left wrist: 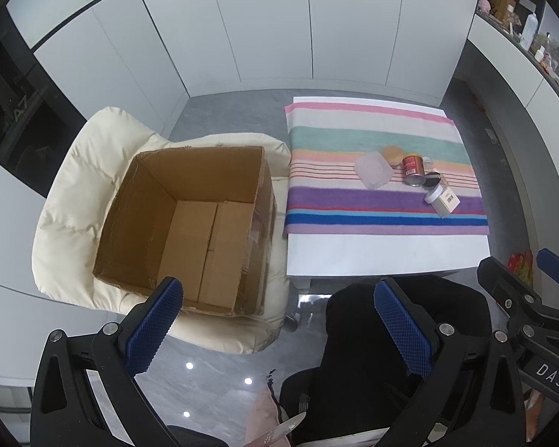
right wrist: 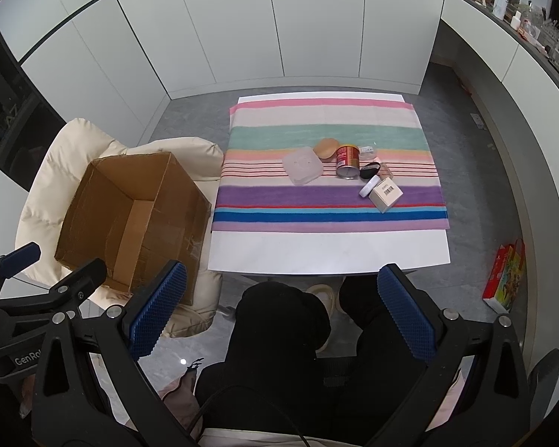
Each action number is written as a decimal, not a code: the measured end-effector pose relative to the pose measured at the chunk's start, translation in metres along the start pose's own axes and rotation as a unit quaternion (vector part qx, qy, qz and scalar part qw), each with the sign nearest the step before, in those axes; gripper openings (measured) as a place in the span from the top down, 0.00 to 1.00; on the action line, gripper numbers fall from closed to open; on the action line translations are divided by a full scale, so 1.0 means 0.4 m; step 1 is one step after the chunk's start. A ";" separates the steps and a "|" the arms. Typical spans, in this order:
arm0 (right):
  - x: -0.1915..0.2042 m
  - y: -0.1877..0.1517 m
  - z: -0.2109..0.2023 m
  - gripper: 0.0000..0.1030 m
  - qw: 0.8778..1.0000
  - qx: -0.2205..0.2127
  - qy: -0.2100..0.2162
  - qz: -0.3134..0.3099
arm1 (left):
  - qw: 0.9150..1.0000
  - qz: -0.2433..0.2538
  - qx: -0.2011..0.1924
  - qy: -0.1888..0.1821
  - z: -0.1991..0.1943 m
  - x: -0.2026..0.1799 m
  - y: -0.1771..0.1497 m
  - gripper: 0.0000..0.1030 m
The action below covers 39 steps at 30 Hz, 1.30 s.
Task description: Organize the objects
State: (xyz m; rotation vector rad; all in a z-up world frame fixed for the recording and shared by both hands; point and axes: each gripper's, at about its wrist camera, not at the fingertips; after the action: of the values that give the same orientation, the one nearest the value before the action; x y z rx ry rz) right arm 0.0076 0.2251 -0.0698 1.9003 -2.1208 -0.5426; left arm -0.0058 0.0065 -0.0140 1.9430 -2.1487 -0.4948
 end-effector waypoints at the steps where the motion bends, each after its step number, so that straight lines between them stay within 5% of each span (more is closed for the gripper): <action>1: -0.002 0.000 0.002 0.00 1.000 0.001 0.001 0.000 | 1.000 0.001 0.001 0.000 0.002 -0.002 0.000 0.00; 25: -0.024 0.010 0.034 0.00 1.000 0.010 0.006 -0.001 | 1.000 0.015 -0.009 0.007 0.029 -0.029 0.003 0.00; 39: -0.094 0.024 0.093 0.00 0.999 0.031 0.008 0.024 | 0.999 0.024 0.009 -0.039 0.115 -0.088 0.030 0.00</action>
State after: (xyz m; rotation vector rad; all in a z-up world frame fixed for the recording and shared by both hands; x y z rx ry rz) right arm -0.0121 0.2672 -0.0968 1.8748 -2.1914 -0.4552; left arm -0.0295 0.0473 -0.0494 1.9054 -2.2495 -0.5532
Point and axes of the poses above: each gripper's, at about its wrist camera, not at the fingertips, and z roughly the way its jaws point, x to its left, y to its top, and after that the axes turned 12 degrees about -y, right-handed
